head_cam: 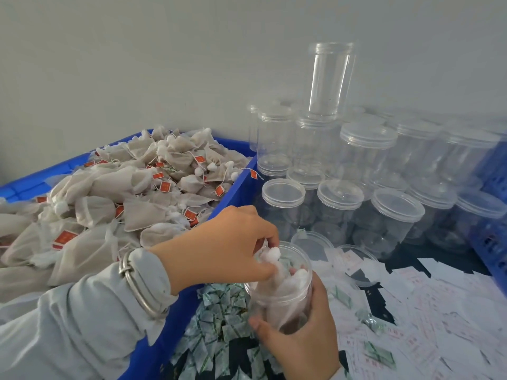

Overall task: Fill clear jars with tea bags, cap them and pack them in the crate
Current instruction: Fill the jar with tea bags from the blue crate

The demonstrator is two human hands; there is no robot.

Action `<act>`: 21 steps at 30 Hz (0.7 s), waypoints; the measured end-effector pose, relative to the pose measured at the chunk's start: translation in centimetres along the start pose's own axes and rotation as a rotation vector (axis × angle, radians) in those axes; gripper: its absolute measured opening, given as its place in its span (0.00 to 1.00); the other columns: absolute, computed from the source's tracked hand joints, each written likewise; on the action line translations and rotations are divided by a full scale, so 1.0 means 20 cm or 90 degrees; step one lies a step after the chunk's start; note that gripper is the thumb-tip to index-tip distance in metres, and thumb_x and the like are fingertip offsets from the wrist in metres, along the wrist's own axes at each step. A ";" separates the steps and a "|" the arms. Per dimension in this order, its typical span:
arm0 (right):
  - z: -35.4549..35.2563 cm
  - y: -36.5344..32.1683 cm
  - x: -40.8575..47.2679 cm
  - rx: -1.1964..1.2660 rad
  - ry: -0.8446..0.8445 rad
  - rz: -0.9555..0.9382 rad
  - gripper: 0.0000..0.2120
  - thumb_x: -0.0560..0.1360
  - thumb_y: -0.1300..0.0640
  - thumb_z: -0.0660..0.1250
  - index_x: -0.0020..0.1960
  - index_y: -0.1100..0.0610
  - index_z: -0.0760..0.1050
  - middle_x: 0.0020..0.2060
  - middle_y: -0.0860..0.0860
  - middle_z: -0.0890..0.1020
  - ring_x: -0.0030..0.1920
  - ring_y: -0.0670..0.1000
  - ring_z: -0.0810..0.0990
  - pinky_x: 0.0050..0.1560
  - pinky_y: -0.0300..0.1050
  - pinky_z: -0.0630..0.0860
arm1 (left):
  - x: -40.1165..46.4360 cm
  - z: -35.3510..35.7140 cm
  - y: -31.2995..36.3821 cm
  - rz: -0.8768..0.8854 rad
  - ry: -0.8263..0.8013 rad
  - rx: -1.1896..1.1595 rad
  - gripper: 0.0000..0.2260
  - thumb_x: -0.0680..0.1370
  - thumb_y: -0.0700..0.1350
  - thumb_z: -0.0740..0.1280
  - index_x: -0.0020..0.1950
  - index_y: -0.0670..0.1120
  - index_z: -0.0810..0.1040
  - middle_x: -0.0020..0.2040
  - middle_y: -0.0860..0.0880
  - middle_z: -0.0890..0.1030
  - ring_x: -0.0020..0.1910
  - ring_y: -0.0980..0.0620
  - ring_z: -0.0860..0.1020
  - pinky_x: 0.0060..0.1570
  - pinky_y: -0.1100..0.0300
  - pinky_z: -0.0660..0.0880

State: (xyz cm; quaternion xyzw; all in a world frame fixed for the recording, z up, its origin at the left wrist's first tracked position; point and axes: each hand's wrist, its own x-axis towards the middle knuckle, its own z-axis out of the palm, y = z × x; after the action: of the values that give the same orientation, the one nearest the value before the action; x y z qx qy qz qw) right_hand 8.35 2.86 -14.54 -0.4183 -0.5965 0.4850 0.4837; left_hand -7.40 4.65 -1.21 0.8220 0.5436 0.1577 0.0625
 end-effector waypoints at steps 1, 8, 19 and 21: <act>0.00 0.00 0.00 0.000 0.001 0.001 0.55 0.43 0.44 0.79 0.68 0.37 0.62 0.55 0.32 0.77 0.55 0.37 0.78 0.51 0.43 0.80 | 0.00 0.01 0.00 -0.003 0.000 -0.005 0.05 0.71 0.56 0.67 0.42 0.60 0.73 0.33 0.56 0.73 0.44 0.65 0.67 0.41 0.71 0.65; 0.00 -0.02 -0.01 0.029 -0.014 -0.017 0.49 0.42 0.45 0.80 0.58 0.25 0.64 0.55 0.28 0.75 0.54 0.33 0.76 0.46 0.36 0.79 | 0.05 -0.08 -0.22 -0.174 0.213 -0.039 0.06 0.72 0.47 0.68 0.39 0.58 0.75 0.36 0.58 0.76 0.39 0.62 0.73 0.37 0.72 0.65; 0.00 -0.07 -0.04 0.039 -0.043 -0.046 0.44 0.45 0.50 0.80 0.54 0.23 0.67 0.52 0.26 0.75 0.51 0.29 0.75 0.35 0.26 0.75 | 0.03 -0.02 -0.56 -0.559 -0.061 0.292 0.08 0.76 0.46 0.60 0.51 0.48 0.77 0.44 0.51 0.78 0.42 0.51 0.76 0.33 0.59 0.68; -0.01 -0.07 -0.04 0.037 -0.040 -0.048 0.45 0.47 0.52 0.81 0.53 0.21 0.65 0.53 0.26 0.74 0.52 0.29 0.75 0.37 0.26 0.75 | 0.04 -0.01 -0.53 -0.562 -0.088 0.366 0.05 0.75 0.45 0.59 0.43 0.49 0.74 0.37 0.52 0.74 0.38 0.51 0.73 0.34 0.60 0.66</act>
State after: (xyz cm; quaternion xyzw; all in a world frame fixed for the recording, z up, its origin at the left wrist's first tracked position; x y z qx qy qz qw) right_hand 8.61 1.83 -13.26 -0.3656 -0.6123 0.4965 0.4949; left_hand -16.30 9.66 -3.83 0.5073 0.8539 -0.0936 -0.0692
